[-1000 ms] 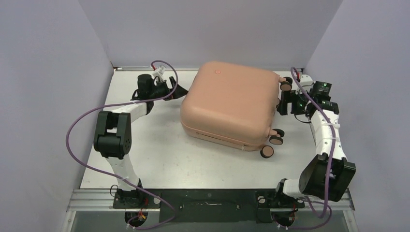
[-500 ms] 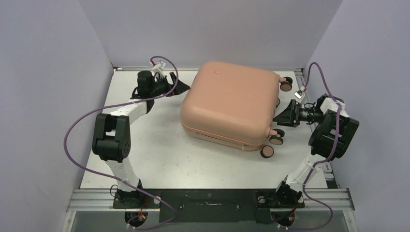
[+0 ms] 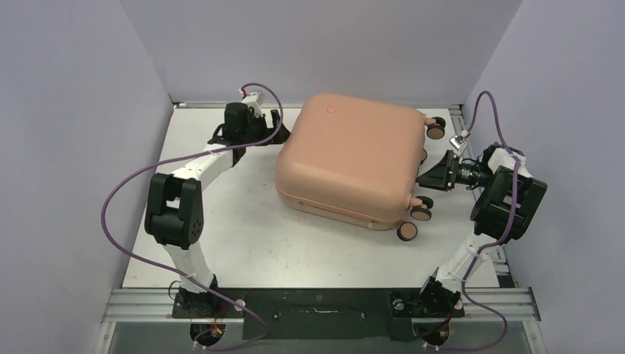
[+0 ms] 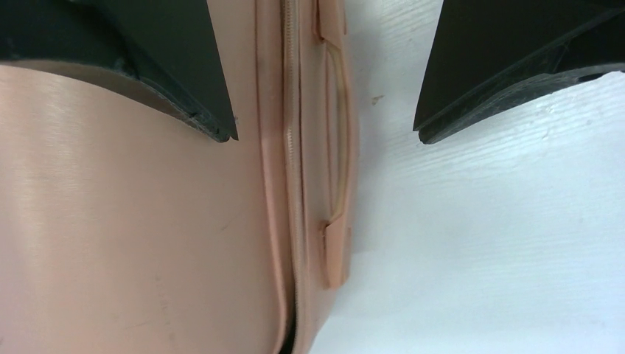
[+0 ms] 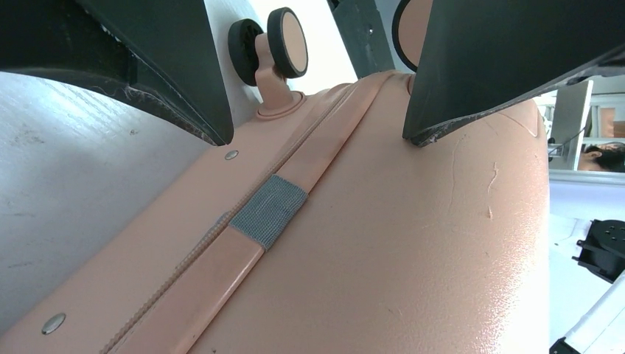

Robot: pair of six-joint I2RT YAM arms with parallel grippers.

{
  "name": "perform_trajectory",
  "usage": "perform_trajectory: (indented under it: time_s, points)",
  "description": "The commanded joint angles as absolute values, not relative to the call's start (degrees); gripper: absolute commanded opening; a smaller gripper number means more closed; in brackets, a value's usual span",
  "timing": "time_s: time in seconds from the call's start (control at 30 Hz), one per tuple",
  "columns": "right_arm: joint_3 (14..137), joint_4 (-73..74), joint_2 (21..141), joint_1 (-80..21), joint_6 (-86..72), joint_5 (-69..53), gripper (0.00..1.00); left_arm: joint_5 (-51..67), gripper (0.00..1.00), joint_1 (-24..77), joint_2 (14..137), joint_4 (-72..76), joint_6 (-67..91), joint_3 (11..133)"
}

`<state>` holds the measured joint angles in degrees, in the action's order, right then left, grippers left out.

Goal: Pack the luggage
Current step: Move the luggage to the center of the board.

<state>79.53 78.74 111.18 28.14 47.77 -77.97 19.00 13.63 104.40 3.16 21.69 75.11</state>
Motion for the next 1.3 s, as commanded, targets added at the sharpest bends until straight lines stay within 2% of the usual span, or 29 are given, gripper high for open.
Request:
perform_trajectory:
  time_s: [0.0,0.1,0.3,0.7,1.27]
  points:
    - [81.1,80.3,112.1,24.9,50.8,-83.8,0.90,10.6,0.96,16.4,105.1,-4.4,18.4,77.6]
    - [81.4,80.2,112.4,24.9,51.1,-83.4,0.90,9.2,0.96,16.7,105.8,-6.5,17.3,79.0]
    - [83.4,80.3,113.7,24.4,50.6,-82.8,0.90,19.8,0.96,20.3,108.0,-7.7,17.1,81.5]
    - [93.7,80.3,112.6,18.7,45.3,-82.1,0.90,35.8,0.96,21.3,102.3,3.0,27.2,81.9]
    - [98.3,80.1,109.2,14.2,43.8,-84.6,0.90,43.5,0.96,21.0,99.2,9.3,36.3,80.5]
